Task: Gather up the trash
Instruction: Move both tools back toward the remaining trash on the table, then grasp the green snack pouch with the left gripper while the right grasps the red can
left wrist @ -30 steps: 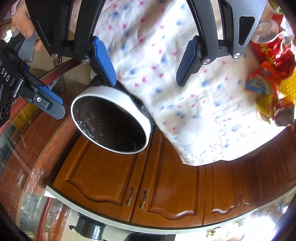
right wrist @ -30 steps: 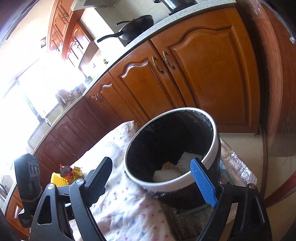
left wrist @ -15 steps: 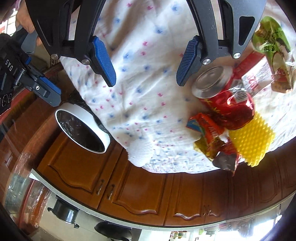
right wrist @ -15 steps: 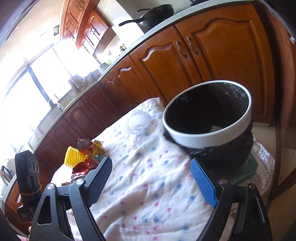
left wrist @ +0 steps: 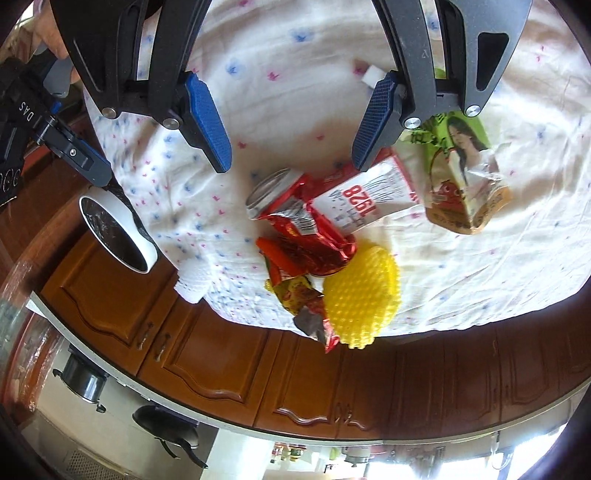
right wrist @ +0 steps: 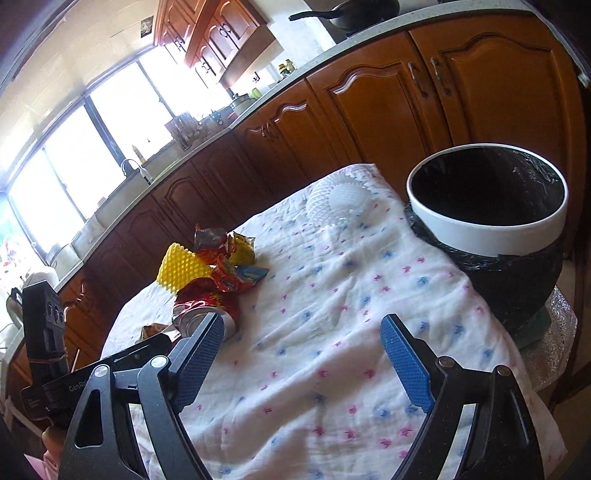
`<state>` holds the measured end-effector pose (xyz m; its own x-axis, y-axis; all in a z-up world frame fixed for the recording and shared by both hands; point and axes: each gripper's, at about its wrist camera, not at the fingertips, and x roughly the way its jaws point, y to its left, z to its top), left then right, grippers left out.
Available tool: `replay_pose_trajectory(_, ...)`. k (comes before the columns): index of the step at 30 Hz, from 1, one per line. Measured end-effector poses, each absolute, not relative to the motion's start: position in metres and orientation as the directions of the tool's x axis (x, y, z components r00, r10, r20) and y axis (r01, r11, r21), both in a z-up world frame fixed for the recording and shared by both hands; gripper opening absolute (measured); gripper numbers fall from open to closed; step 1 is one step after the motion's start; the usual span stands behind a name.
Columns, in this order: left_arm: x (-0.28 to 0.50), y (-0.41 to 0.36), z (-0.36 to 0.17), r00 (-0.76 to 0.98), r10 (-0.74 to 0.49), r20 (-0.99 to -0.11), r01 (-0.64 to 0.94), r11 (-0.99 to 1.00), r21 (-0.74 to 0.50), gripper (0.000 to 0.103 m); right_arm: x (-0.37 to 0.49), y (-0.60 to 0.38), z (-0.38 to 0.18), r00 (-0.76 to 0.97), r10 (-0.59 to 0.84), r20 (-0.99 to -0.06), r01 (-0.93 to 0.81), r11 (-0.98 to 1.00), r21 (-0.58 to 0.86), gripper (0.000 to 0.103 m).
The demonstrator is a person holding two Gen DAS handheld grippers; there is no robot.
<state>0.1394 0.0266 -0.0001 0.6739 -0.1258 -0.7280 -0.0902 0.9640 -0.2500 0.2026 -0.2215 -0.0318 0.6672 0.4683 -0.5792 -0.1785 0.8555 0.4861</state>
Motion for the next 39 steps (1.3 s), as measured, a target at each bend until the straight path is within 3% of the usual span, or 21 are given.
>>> replay_pose_trajectory(19,0.088,0.127,0.013,0.68,-0.004,-0.733,-0.328,0.892,-0.31,0.069,0.214,-0.11,-0.015,0.585,0.566,-0.581,-0.433,0.824,0.366,0.088)
replay_pose_trajectory(32,0.105,0.156,-0.016,0.624,-0.137,-0.769,-0.359,0.824,-0.439,0.072,0.234,-0.031,-0.022,0.564,0.52,-0.641,-0.572,0.806,0.151,0.087)
replay_pose_trajectory(35,0.113,0.155,-0.024,0.62,-0.163,-0.767,-0.347,0.82,-0.455,0.073,0.239,-0.017,-0.031,0.565,0.486,-0.667,-0.587,0.805,0.09,0.084)
replay_pose_trajectory(39,0.125,0.151,-0.031,0.612,-0.173,-0.771,-0.343,0.821,-0.457,0.073,0.249,-0.014,-0.043,0.554,0.447,-0.702,-0.575,0.816,0.066,0.068)
